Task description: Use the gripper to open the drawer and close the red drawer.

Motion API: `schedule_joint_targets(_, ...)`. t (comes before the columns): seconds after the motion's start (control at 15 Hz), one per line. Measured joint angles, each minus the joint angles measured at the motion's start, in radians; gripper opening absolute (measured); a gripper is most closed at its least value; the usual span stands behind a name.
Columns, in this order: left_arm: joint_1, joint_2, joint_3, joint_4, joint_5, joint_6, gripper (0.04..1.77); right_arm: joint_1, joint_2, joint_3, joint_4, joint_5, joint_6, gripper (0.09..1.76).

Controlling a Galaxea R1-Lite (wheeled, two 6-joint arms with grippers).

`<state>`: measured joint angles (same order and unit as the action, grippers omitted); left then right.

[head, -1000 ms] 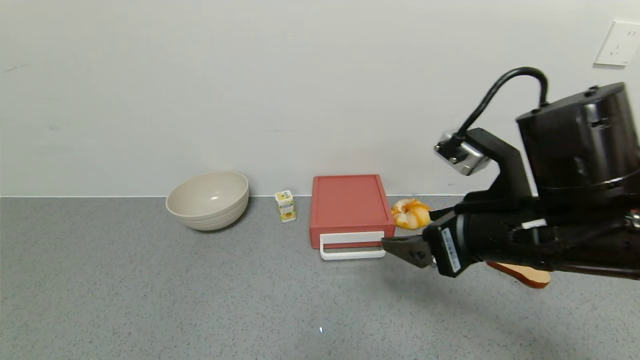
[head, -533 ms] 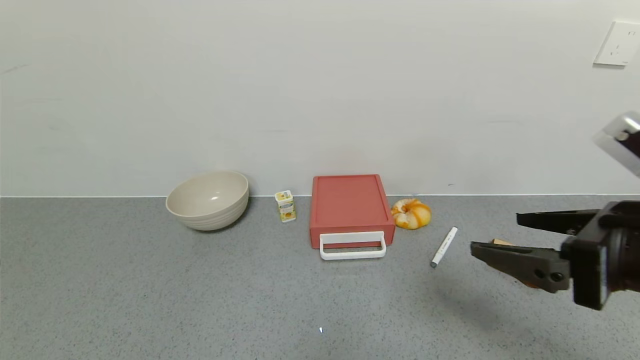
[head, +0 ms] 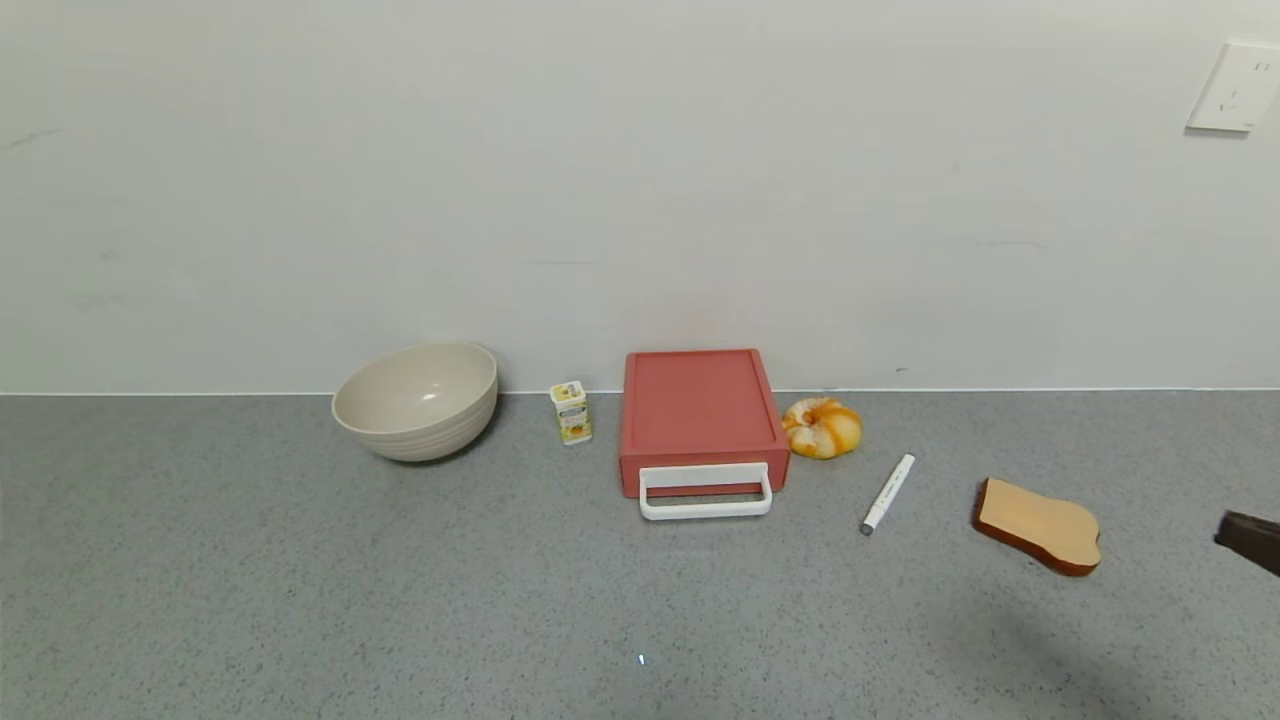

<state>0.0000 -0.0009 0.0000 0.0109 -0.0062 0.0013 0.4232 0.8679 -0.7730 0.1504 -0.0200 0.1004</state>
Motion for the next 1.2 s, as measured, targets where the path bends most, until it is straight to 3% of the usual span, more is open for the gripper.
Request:
schedule_joint_targets(0.33,0.000,0.000,0.000,0.000,0.000,0.000,1.72,-0.189,-0.177,0.079,0.014,-0.018,0.001,1.71)
schedule_joint_targets(0.8,0.000,0.000,0.000,0.000,0.000,0.000,1.72,-0.444,-0.423,0.102,0.169,-0.011,-0.002,1.71)
schedule_joint_targets(1.2,0.000,0.000,0.000,0.000,0.000,0.000,1.72,-0.426,-0.687,0.190,0.266,0.058,-0.010,1.71)
